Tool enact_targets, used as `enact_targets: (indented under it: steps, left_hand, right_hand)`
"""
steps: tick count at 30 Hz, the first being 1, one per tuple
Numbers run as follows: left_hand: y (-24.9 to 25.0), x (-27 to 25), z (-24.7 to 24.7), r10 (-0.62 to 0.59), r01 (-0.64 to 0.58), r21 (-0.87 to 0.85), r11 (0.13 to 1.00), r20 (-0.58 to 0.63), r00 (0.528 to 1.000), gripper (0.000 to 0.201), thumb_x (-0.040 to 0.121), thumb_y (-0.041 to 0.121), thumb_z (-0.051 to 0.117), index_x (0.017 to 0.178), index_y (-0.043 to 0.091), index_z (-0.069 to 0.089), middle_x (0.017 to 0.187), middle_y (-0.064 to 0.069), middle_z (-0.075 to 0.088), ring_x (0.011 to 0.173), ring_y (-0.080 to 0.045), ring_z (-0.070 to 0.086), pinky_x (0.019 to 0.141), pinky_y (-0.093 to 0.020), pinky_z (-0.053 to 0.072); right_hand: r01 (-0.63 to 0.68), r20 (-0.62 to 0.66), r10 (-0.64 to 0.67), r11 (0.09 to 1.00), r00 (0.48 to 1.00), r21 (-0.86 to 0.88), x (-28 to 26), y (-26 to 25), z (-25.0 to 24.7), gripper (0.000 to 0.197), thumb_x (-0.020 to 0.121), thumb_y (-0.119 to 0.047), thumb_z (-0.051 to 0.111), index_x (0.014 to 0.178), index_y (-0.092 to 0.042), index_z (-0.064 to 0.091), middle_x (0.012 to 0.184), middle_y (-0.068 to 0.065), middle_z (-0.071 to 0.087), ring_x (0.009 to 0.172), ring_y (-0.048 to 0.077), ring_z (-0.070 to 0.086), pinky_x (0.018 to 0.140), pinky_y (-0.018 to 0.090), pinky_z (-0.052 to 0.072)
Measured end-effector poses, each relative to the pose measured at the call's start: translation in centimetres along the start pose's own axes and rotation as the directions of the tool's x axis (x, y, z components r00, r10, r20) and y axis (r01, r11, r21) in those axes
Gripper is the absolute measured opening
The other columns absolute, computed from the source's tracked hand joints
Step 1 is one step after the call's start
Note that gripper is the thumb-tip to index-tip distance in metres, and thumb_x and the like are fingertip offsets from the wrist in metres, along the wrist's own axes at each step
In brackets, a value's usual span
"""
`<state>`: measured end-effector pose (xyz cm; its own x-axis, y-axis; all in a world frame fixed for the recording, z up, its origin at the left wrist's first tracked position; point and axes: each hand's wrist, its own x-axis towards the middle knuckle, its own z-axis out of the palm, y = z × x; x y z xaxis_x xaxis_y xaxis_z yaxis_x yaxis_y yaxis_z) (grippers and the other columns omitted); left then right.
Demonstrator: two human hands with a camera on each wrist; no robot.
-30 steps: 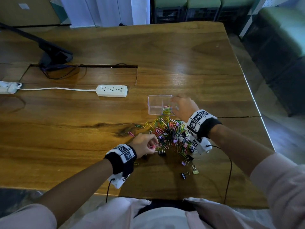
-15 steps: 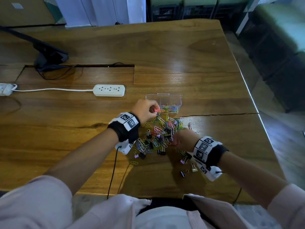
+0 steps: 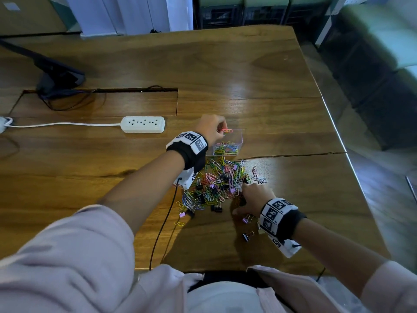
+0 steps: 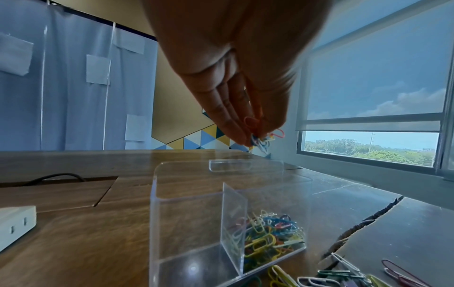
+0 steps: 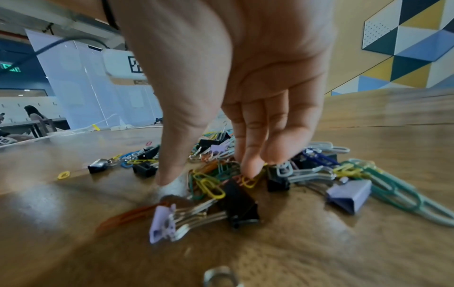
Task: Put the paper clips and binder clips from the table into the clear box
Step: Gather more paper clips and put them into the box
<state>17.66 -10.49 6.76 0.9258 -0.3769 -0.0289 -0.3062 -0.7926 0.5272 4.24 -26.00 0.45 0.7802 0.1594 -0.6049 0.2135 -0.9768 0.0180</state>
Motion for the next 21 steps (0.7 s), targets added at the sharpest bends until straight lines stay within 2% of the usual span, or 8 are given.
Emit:
enact_targets:
  steps: [2, 6, 9, 12, 16, 21]
  left_hand:
    - [0.1, 0.4, 0.2, -0.008, 0.008, 0.015, 1.0, 0.018, 1.0, 0.015, 0.088, 0.003, 0.057, 0.099, 0.004, 0.067, 0.1, -0.01, 0.069, 0.092, -0.02, 0.064, 0.073, -0.018, 0.046]
    - [-0.3, 0.7, 0.8, -0.017, 0.016, 0.034, 0.999, 0.018, 1.0, 0.016, 0.09, 0.002, 0.055, 0.101, 0.003, 0.067, 0.102, -0.011, 0.069, 0.093, -0.021, 0.064, 0.073, -0.017, 0.044]
    - [-0.7, 0.8, 1.3, -0.016, 0.015, 0.036, 0.999, 0.027, 1.0, 0.017, 0.09, 0.003, 0.054, 0.101, 0.003, 0.067, 0.103, -0.011, 0.069, 0.094, -0.022, 0.064, 0.076, -0.02, 0.046]
    - [-1.0, 0.9, 1.7, -0.023, 0.021, 0.041, 0.999, 0.038, 0.999, 0.016, 0.09, 0.004, 0.055, 0.1, 0.006, 0.067, 0.102, -0.01, 0.07, 0.095, -0.022, 0.065, 0.081, -0.025, 0.05]
    - [-0.8, 1.2, 2.2, -0.009, 0.005, 0.056, 0.998, 0.063, 0.998, 0.016, 0.091, 0.004, 0.055, 0.101, 0.005, 0.067, 0.103, -0.011, 0.069, 0.097, -0.024, 0.064, 0.086, -0.031, 0.052]
    - [-0.8, 1.0, 3.0, -0.018, 0.009, 0.088, 0.996, 0.109, 0.994, 0.018, 0.092, 0.004, 0.053, 0.105, 0.004, 0.065, 0.107, -0.012, 0.068, 0.1, -0.024, 0.063, 0.086, -0.028, 0.05]
  right_hand:
    - [0.017, -0.016, -0.017, 0.999, 1.0, 0.045, 0.4, -0.1, 0.2, 0.064, 0.074, -0.059, 0.064, 0.113, -0.01, 0.046, 0.106, 0.004, 0.059, 0.093, 0.02, 0.059, 0.069, 0.029, 0.045]
    - [0.055, -0.049, -0.049, 0.99, 0.998, 0.132, 0.7, 0.1, 0.8, 0.05, 0.08, -0.046, 0.065, 0.111, -0.011, 0.046, 0.106, 0.005, 0.061, 0.091, 0.02, 0.058, 0.066, 0.027, 0.045]
    - [0.074, -0.099, -0.055, 0.979, 0.994, 0.192, 0.7, 0.5, 1.4, 0.039, 0.084, -0.035, 0.064, 0.113, -0.015, 0.049, 0.108, 0.005, 0.062, 0.094, 0.022, 0.06, 0.073, 0.03, 0.052]
    - [0.089, -0.151, -0.052, 0.964, 0.987, 0.249, 0.5, 0.8, 1.9, 0.031, 0.084, -0.026, 0.064, 0.113, -0.019, 0.052, 0.109, 0.005, 0.063, 0.094, 0.021, 0.061, 0.077, 0.031, 0.053]
    - [0.113, -0.188, -0.06, 0.952, 0.98, 0.285, 0.3, 1.0, 2.0, 0.03, 0.085, -0.018, 0.061, 0.114, -0.02, 0.056, 0.108, 0.004, 0.064, 0.094, 0.019, 0.062, 0.079, 0.027, 0.052]
    - [0.105, -0.196, -0.045, 0.946, 0.979, 0.307, 0.0, 1.2, 1.8, 0.03, 0.084, -0.012, 0.06, 0.113, -0.019, 0.056, 0.108, 0.003, 0.066, 0.092, 0.018, 0.063, 0.077, 0.025, 0.054]
